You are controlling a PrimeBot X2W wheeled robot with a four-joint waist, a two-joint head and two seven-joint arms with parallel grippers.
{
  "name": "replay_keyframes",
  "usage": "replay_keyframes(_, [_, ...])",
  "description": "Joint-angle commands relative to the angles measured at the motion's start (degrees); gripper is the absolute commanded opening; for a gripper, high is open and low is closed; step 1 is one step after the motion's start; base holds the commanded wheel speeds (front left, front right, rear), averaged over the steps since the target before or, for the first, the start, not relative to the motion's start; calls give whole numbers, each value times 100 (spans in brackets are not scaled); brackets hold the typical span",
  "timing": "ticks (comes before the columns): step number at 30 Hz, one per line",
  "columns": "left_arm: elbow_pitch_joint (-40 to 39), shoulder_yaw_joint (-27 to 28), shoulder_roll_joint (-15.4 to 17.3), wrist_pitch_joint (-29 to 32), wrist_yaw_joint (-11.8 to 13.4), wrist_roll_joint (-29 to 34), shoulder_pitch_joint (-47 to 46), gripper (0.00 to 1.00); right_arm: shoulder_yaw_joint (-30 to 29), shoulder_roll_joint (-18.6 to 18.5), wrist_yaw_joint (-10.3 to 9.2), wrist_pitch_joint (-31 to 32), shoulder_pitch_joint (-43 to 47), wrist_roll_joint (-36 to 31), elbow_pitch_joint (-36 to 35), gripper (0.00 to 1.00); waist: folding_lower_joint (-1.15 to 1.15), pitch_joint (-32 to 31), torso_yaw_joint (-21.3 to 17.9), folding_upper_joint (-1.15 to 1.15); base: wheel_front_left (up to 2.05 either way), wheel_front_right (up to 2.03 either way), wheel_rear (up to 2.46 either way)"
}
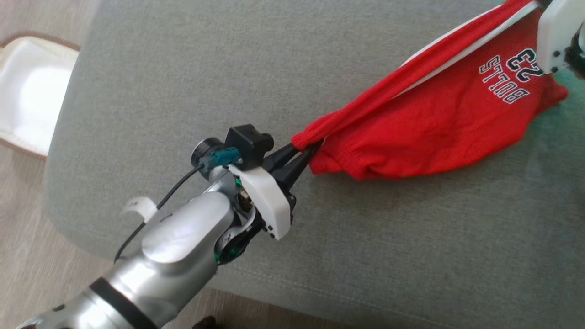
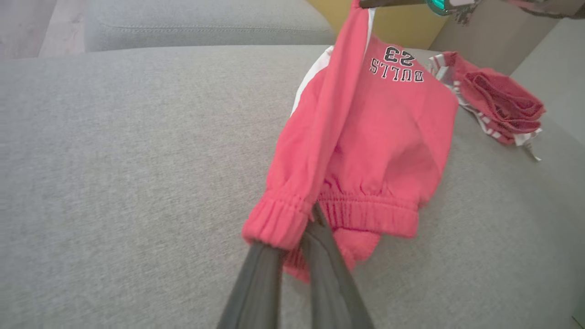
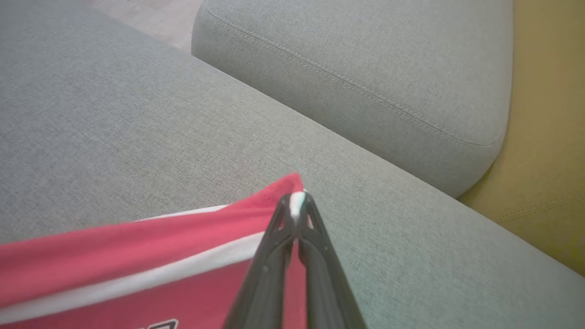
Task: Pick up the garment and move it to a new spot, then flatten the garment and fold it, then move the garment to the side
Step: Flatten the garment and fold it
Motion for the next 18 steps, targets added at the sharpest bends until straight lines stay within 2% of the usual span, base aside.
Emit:
replay_keyframes(1, [-40, 211, 105, -69, -11, 46, -239, 0, 29, -51, 17, -105, -203, -45, -71, 0, 0, 75, 71, 0, 0, 0, 0])
replay_keyframes(4, [128, 204, 35, -93, -30, 48, -306, 0, 61, -20, 17, -373, -366, -79, 208, 0, 0, 149, 124, 0, 0, 0, 0])
replay_keyframes(5, [188, 195, 15, -89, -37, 46, -321, 0, 75, 3, 17, -469, -404, -105, 309, 100, 0, 159, 132, 0, 0, 0, 0])
replay_keyframes(6, [244, 187, -2, -94, -38, 52, -337, 38, 83, 33, 17, -544, -434, -112, 414, 100, 0, 162, 135, 0, 0, 0, 0])
replay_keyframes(7, [299, 186, -15, -107, -29, 61, -348, 88, 93, 66, 17, -620, -461, -120, 514, 100, 0, 159, 130, 0, 0, 0, 0])
replay_keyframes(8, [352, 187, -25, -122, -19, 67, -355, 100, 110, 93, 17, -714, -484, -145, 606, 100, 0, 147, 114, 0, 0, 0, 0])
replay_keyframes(18, [731, 297, 85, -271, 136, 61, -270, 100, -45, 357, 17, -1778, -469, -44, 1278, 100, 0, -274, -286, 0, 0, 0, 0])
